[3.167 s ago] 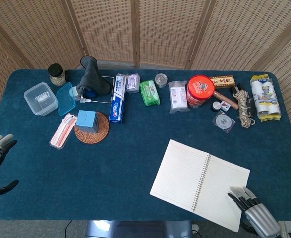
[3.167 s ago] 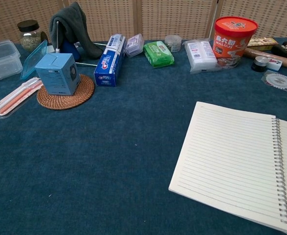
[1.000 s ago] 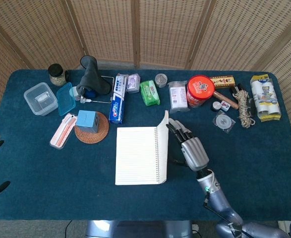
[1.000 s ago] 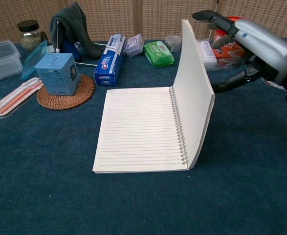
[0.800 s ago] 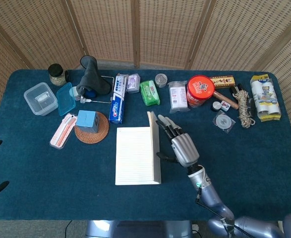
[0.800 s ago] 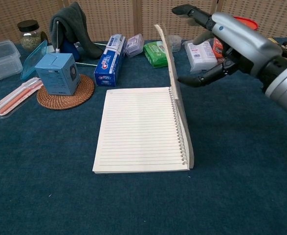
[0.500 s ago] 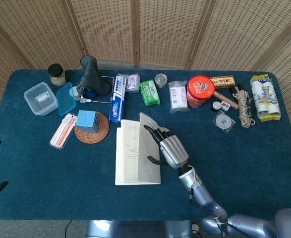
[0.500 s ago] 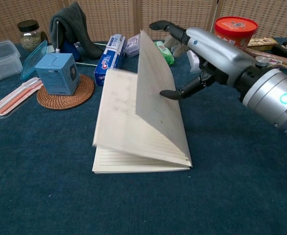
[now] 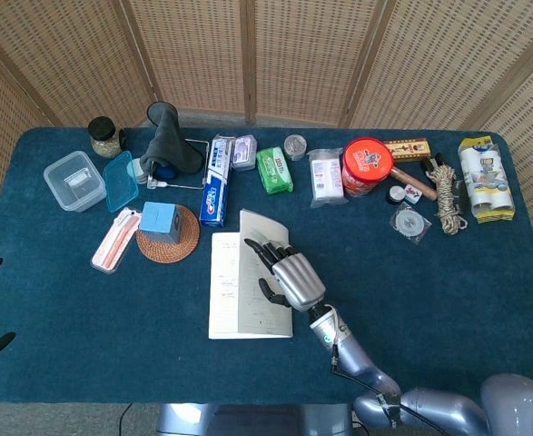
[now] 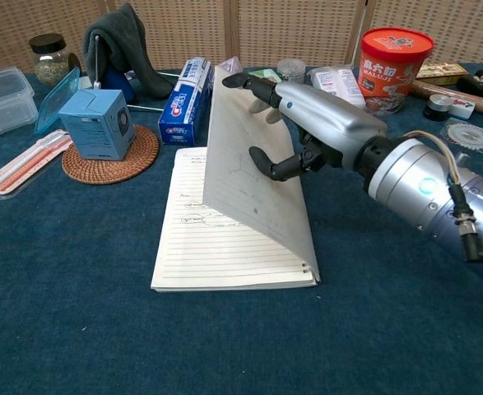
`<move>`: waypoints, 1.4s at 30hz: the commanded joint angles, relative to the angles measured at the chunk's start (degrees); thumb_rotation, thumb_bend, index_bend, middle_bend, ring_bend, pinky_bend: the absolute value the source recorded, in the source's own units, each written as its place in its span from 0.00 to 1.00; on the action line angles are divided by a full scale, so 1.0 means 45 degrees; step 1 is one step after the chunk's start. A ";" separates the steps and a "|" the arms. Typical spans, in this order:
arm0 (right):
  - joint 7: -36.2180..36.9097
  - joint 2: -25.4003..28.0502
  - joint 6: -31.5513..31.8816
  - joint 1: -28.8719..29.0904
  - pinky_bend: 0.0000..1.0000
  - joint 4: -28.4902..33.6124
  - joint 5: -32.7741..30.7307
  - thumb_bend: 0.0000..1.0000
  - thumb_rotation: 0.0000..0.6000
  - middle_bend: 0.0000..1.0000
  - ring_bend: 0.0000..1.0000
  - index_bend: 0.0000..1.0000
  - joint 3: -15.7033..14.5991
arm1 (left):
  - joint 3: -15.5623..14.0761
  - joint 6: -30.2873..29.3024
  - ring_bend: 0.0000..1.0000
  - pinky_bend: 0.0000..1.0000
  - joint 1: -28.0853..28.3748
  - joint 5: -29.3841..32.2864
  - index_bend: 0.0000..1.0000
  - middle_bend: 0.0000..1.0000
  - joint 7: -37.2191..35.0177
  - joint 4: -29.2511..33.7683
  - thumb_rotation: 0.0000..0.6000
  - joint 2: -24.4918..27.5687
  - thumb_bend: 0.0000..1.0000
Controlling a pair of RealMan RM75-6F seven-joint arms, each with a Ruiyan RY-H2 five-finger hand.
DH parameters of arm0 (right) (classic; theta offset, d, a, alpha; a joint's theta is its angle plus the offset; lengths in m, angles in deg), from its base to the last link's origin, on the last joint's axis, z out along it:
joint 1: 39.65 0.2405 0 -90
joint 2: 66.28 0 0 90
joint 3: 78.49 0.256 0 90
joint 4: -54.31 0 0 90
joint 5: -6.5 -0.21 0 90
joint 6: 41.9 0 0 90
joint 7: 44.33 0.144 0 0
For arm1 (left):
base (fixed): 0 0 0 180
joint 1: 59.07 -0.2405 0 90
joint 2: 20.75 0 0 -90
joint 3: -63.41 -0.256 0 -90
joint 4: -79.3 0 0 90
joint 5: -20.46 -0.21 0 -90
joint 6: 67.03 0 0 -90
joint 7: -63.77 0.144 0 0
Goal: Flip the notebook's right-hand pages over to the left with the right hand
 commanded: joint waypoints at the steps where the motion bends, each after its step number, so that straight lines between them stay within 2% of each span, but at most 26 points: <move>1: -0.0189 -0.0253 -0.0610 0.0246 0.21 -0.0343 -0.0369 0.23 1.00 0.00 0.17 0.00 -0.0071 | -0.0003 0.0020 0.00 0.05 0.0010 -0.0011 0.00 0.00 -0.0026 -0.0031 1.00 -0.0082 0.03; 9: -0.0945 -0.0452 -0.1795 0.1142 0.21 -0.1160 -0.1163 0.26 1.00 0.00 0.18 0.00 0.0523 | 0.0022 0.0006 0.00 0.05 0.0044 -0.0079 0.00 0.00 0.0055 0.0048 1.00 -0.0073 0.03; 12: -0.1589 -0.0388 -0.2464 0.1615 0.21 -0.1649 -0.1983 0.26 1.00 0.00 0.18 0.00 0.1077 | 0.0049 0.0021 0.00 0.05 0.0074 -0.0056 0.00 0.00 0.0020 0.0068 1.00 -0.0061 0.03; 16: -0.2144 -0.0282 -0.3049 0.1853 0.21 -0.1527 -0.3006 0.26 1.00 0.00 0.19 0.00 0.1354 | 0.0048 0.0079 0.00 0.05 0.0103 -0.0037 0.00 0.00 -0.0030 0.0060 1.00 -0.0101 0.03; 25: -0.2894 0.0194 -0.3588 0.2093 0.21 -0.0677 -0.4248 0.26 1.00 0.00 0.24 0.00 0.1293 | 0.0069 0.0047 0.00 0.05 0.0123 -0.0080 0.00 0.00 -0.0003 0.0115 1.00 -0.0097 0.03; 37: -0.2680 0.0832 -0.2780 0.2075 0.21 0.0416 -0.3906 0.26 1.00 0.00 0.24 0.00 0.1318 | 0.0047 -0.0013 0.00 0.05 0.0073 -0.0056 0.00 0.00 -0.0098 0.0020 1.00 -0.0137 0.03; 39: -0.2681 0.1087 -0.2600 0.1983 0.20 0.0677 -0.3762 0.26 1.00 0.00 0.22 0.00 0.1249 | 0.0034 -0.0011 0.00 0.05 0.0064 -0.0062 0.00 0.00 -0.0102 -0.0024 1.00 -0.0163 0.03; 42: -0.2619 0.1612 -0.2077 0.1644 0.16 0.1158 -0.3329 0.25 1.00 0.00 0.13 0.00 0.1003 | 0.0026 -0.0045 0.00 0.05 0.0038 -0.0072 0.00 0.00 -0.0071 -0.0103 1.00 -0.0218 0.03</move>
